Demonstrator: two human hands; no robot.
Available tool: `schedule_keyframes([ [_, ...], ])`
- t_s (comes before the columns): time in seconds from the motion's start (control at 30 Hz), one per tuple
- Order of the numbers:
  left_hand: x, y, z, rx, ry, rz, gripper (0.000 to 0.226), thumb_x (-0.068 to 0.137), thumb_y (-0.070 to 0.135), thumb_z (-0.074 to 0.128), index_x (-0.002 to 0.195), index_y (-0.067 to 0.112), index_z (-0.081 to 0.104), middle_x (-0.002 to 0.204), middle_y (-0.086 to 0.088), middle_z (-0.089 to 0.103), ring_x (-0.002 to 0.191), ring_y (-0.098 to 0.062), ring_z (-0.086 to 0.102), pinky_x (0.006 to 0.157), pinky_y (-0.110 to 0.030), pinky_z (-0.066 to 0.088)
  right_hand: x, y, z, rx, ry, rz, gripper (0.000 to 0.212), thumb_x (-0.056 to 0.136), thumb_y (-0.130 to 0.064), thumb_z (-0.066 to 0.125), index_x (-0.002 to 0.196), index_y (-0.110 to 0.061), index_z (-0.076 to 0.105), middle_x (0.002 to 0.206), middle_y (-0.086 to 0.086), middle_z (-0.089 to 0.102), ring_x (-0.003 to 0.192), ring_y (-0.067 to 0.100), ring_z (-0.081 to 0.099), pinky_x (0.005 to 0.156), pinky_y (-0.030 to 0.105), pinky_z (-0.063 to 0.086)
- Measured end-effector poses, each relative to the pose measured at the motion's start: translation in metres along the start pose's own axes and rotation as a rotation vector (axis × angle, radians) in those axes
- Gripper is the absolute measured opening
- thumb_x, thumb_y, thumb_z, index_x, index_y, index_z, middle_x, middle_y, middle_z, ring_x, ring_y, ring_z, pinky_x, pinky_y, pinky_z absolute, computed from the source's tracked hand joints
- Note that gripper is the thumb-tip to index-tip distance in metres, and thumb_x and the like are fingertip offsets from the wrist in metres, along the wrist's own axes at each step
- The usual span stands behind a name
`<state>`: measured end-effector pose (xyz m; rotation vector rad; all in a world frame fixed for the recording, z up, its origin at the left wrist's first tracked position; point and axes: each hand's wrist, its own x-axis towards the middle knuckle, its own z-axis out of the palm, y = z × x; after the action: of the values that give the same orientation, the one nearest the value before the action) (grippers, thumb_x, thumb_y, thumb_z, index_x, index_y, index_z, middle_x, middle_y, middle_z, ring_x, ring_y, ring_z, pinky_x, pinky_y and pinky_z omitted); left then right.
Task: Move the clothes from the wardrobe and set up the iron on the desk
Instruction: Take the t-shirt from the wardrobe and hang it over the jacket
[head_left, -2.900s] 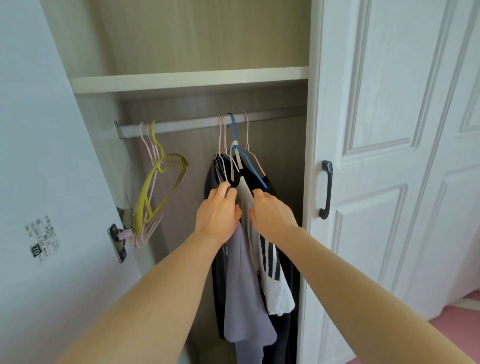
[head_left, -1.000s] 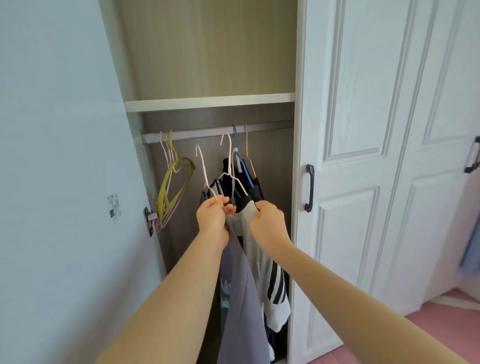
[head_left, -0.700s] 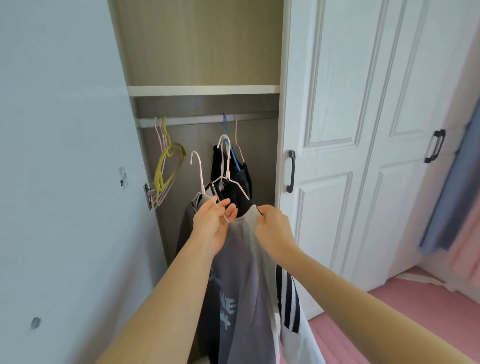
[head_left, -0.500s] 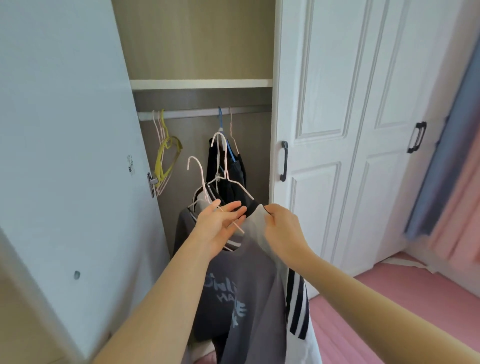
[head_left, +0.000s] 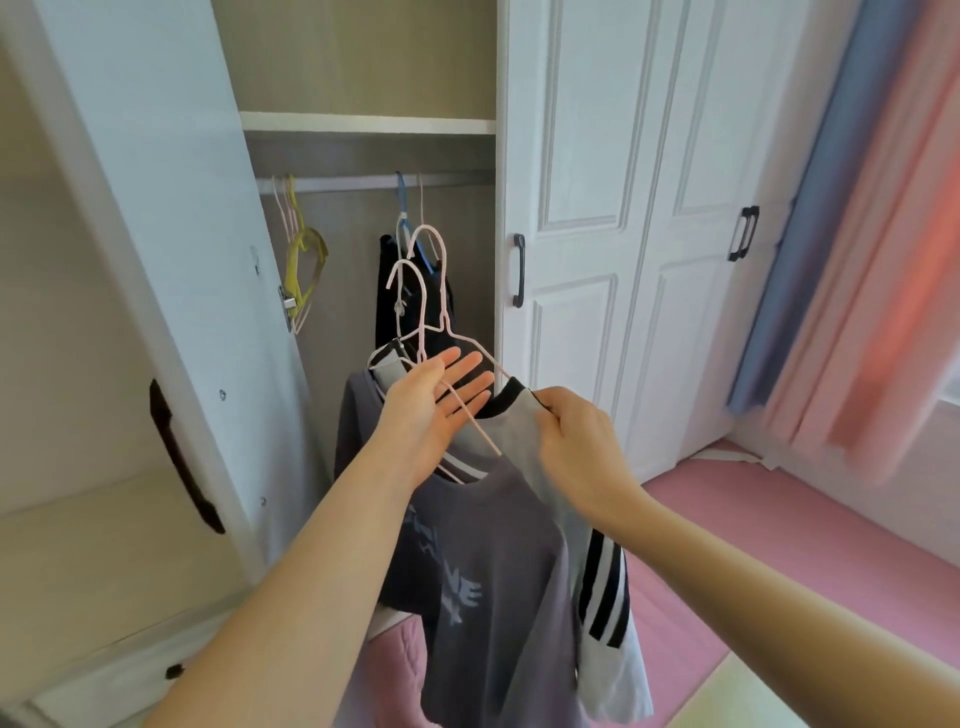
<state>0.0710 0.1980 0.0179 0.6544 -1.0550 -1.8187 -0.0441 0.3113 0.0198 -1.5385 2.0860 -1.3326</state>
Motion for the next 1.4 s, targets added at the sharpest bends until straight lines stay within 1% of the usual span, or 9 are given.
schedule_keyframes([
  [0.27, -0.053, 0.006, 0.016, 0.034, -0.037, 0.056, 0.038, 0.102, 0.024, 0.041, 0.138, 0.012, 0.043, 0.121, -0.005, 0.064, 0.098, -0.026, 0.070, 0.083, -0.037, 0.057, -0.070, -0.003, -0.022, -0.057, 0.007, -0.037, 0.027, 0.100, -0.016, 0.035, 0.115, -0.018, 0.057, 0.099, 0.000, 0.062, 0.081, 0.006, 0.054, 0.058, 0.015, 0.041],
  [0.47, -0.093, -0.003, 0.016, 0.158, -0.018, 0.066, 0.035, 0.102, 0.024, 0.042, 0.134, 0.012, 0.046, 0.113, -0.003, 0.069, 0.095, -0.024, 0.071, 0.085, -0.038, 0.057, -0.107, -0.003, -0.029, -0.121, -0.094, -0.009, 0.026, 0.101, -0.018, 0.034, 0.115, -0.021, 0.056, 0.095, -0.004, 0.062, 0.077, 0.005, 0.055, 0.052, 0.011, 0.041],
  [0.53, -0.107, -0.008, 0.015, 0.213, 0.002, 0.086, 0.026, 0.102, 0.025, 0.043, 0.124, 0.016, 0.051, 0.111, 0.000, 0.070, 0.095, -0.023, 0.070, 0.087, -0.040, 0.056, -0.113, -0.008, -0.036, -0.138, -0.129, 0.001, 0.028, 0.099, -0.015, 0.035, 0.120, -0.021, 0.054, 0.110, -0.003, 0.062, 0.090, 0.008, 0.057, 0.063, 0.010, 0.040],
  [0.63, -0.133, -0.018, 0.015, 0.356, 0.014, 0.103, 0.015, 0.102, 0.032, 0.042, 0.109, 0.029, 0.055, 0.110, 0.009, 0.068, 0.096, -0.016, 0.069, 0.087, -0.036, 0.056, -0.123, -0.022, -0.040, -0.139, -0.143, -0.036, 0.034, 0.098, -0.016, 0.040, 0.131, -0.021, 0.046, 0.132, -0.004, 0.053, 0.116, 0.014, 0.052, 0.089, 0.020, 0.039],
  [0.73, -0.156, -0.026, 0.016, 0.466, 0.018, 0.093, 0.016, 0.100, 0.039, 0.040, 0.105, 0.035, 0.055, 0.117, 0.011, 0.063, 0.103, -0.014, 0.065, 0.092, -0.038, 0.054, -0.131, -0.039, -0.037, -0.198, -0.142, -0.052, 0.035, 0.099, -0.028, 0.044, 0.133, -0.021, 0.044, 0.130, -0.004, 0.055, 0.106, 0.012, 0.054, 0.086, 0.020, 0.039],
  [0.9, -0.203, -0.032, 0.007, 0.591, -0.099, 0.105, 0.041, 0.101, 0.044, 0.032, 0.133, 0.024, 0.049, 0.138, 0.005, 0.053, 0.120, -0.012, 0.054, 0.103, -0.038, 0.046, -0.166, -0.052, -0.029, -0.267, -0.169, 0.010, 0.033, 0.099, -0.033, 0.043, 0.125, -0.014, 0.054, 0.117, 0.002, 0.061, 0.092, 0.012, 0.052, 0.080, 0.023, 0.039],
  [1.1, -0.268, -0.032, 0.000, 0.822, -0.209, 0.123, 0.055, 0.100, 0.048, 0.027, 0.148, 0.022, 0.031, 0.153, 0.006, 0.032, 0.137, -0.015, 0.037, 0.116, -0.035, 0.025, -0.220, -0.062, -0.030, -0.087, -0.216, 0.147, 0.020, 0.093, -0.033, 0.052, 0.100, -0.017, 0.061, 0.091, 0.005, 0.066, 0.081, 0.017, 0.060, 0.074, 0.030, 0.048],
  [1.27, -0.309, -0.033, -0.005, 0.881, -0.263, 0.215, 0.050, 0.103, 0.040, 0.027, 0.150, 0.022, 0.026, 0.156, 0.011, 0.023, 0.138, 0.003, 0.018, 0.106, -0.012, 0.013, -0.264, -0.074, -0.036, -0.174, -0.098, 0.069, 0.021, 0.097, -0.026, 0.048, 0.097, -0.008, 0.060, 0.091, 0.007, 0.064, 0.086, 0.022, 0.059, 0.066, 0.024, 0.042],
  [1.4, -0.333, -0.033, -0.005, 0.966, -0.299, 0.286, 0.051, 0.103, 0.037, 0.029, 0.152, 0.022, 0.020, 0.156, 0.011, 0.020, 0.141, 0.001, 0.015, 0.107, -0.013, 0.011, -0.291, -0.081, -0.046, -0.119, -0.039, 0.060, 0.018, 0.097, -0.027, 0.048, 0.097, -0.012, 0.059, 0.090, 0.003, 0.062, 0.083, 0.018, 0.058, 0.065, 0.024, 0.044],
])
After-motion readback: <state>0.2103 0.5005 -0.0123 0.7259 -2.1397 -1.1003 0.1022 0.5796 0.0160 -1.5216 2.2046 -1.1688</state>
